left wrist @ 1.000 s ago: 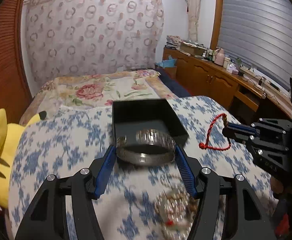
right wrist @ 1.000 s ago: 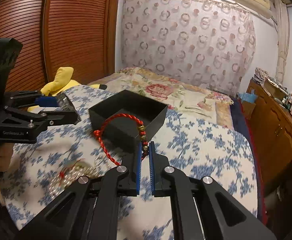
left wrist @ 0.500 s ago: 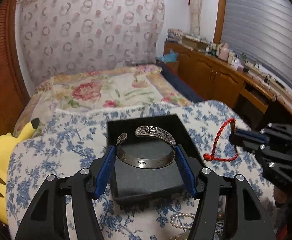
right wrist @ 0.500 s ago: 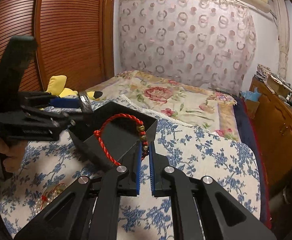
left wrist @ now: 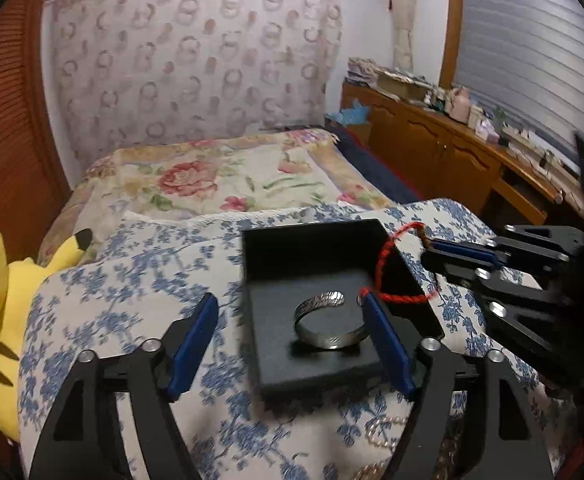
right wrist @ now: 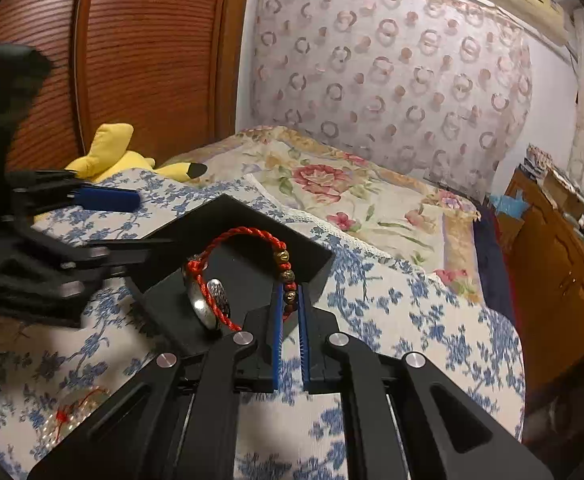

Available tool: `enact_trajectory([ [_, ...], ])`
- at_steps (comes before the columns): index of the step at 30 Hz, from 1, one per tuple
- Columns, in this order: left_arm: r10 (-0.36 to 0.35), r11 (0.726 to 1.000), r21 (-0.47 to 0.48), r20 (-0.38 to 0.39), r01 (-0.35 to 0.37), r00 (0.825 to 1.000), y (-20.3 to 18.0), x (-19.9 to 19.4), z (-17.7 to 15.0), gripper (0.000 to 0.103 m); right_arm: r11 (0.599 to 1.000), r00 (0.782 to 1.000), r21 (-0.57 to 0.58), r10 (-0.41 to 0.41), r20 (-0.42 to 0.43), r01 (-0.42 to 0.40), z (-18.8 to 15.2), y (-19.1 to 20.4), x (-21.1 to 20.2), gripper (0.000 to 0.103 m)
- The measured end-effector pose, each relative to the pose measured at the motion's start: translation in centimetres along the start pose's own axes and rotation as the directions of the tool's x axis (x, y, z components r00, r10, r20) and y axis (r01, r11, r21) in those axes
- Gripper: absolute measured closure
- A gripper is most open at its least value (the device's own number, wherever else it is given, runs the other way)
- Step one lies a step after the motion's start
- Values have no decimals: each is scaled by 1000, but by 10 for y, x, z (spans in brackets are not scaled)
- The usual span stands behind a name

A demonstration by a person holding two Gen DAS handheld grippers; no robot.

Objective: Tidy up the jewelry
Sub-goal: 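Carry both items into the black box and open both tools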

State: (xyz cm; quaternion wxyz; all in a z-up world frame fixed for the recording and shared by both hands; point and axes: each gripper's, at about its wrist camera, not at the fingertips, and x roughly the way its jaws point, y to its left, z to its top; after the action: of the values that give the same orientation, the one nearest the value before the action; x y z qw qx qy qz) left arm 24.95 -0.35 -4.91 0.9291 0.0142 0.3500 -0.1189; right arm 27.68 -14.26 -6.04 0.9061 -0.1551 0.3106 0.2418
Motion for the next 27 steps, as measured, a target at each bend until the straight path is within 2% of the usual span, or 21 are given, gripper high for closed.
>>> enact_trajectory([
  [5, 17, 1000, -17, 17, -17, 1000, 15, -22, -16, 26, 1000, 999, -9, -21, -41, 21, 10, 4, 24, 95],
  [11, 31, 999, -27, 30, -30, 999, 24, -41, -32, 23, 999, 998, -2, -37, -49, 37, 18, 7, 33, 95],
  [16, 31, 999, -34, 38, -29, 999, 28, -49, -40, 22, 996, 993, -8, -92, -71, 91, 23, 6, 41, 95],
  [22, 28, 999, -37, 35, -26, 999, 25, -53, -47, 22, 997, 993, -12, -81, -89, 80, 21, 5, 43, 93],
  [23, 26, 999, -39, 34, -25, 999, 25, -53, -47, 22, 997, 993, -10, -75, -91, 75, 20, 5, 44, 86],
  [25, 26, 999, -38, 33, -24, 999, 24, -53, -50, 22, 998, 995, 1, -67, -78, 67, 18, 5, 39, 53],
  [27, 27, 999, -36, 26, -26, 999, 22, -53, -54, 22, 998, 997, 8, -58, -60, 58, 17, 5, 31, 51],
])
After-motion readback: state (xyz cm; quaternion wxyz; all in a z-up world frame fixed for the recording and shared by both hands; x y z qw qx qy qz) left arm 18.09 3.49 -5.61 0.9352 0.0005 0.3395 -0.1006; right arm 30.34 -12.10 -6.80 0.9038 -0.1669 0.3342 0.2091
